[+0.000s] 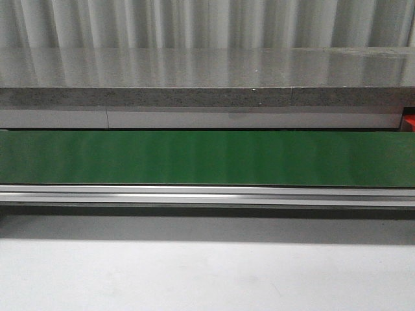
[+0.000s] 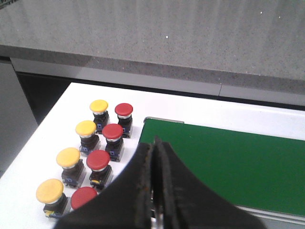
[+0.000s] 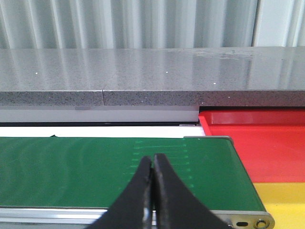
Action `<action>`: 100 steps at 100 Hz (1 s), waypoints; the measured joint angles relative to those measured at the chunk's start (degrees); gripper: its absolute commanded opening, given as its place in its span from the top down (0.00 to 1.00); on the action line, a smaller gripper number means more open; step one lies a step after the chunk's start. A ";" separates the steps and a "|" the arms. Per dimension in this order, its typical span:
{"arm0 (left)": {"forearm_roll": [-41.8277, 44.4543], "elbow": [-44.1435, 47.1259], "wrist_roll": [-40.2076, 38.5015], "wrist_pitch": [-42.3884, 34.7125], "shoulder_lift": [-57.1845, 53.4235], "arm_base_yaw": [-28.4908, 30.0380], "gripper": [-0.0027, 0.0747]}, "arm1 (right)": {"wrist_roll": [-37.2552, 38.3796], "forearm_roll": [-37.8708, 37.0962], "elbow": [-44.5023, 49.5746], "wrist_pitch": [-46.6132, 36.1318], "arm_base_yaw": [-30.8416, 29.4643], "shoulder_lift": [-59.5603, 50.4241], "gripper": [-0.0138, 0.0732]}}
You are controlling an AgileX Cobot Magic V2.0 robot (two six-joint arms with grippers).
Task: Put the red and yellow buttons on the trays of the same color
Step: 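Move the left gripper over a red push button on the white table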
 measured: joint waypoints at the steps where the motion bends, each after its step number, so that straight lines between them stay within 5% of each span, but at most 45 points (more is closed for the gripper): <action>1: -0.10 0.00 0.00 0.12 0.22 0.00 0.99 | 0.00 0.00 0.00 0.00 0.00 0.00 0.92; 25: -0.35 0.00 0.00 2.76 2.41 0.00 0.95 | 0.00 0.30 0.00 0.00 0.00 0.00 0.92; 47: -0.35 2.12 0.00 7.04 2.64 0.00 0.40 | 0.00 0.00 0.00 0.00 0.00 0.00 0.92; 54: -0.48 2.73 0.00 7.28 2.64 0.00 0.31 | 0.00 0.00 0.00 0.00 0.00 0.00 0.92; 75: -1.28 3.27 -2.40 8.80 2.64 0.00 0.30 | 0.00 0.00 0.00 0.00 0.00 0.00 0.92; 100: 6.25 3.27 -19.72 12.27 5.78 0.00 0.30 | 0.00 0.00 0.00 0.00 0.00 0.00 0.92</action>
